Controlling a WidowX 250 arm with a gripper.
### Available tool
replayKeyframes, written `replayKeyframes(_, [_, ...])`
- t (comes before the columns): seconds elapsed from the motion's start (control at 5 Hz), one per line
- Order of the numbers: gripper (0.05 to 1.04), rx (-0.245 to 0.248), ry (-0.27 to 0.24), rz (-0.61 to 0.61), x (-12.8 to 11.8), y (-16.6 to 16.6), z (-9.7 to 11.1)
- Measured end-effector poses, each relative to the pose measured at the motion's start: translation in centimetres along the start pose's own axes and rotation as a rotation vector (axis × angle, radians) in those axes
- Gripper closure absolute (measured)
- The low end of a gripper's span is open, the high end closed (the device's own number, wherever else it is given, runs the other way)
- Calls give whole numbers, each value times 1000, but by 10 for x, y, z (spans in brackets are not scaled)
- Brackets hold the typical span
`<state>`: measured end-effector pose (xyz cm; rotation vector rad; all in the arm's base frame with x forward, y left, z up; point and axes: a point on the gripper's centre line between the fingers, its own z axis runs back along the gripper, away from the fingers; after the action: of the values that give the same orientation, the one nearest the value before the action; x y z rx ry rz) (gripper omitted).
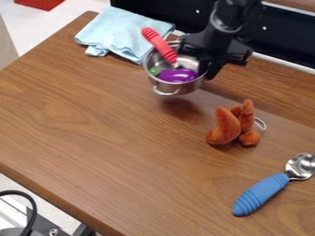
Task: Moved the cooking pot to the top side of the table
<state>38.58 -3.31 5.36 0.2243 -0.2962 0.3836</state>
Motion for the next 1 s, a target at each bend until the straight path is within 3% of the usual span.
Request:
replayKeyframes(0.2, [1022,-4,-25,0,10,-15,0])
replayKeyframes(0.6, [1022,-3,-22,-89,15,-40,-18])
replayKeyframes(1.0, [1024,-31,34,-146,7,-54,-30])
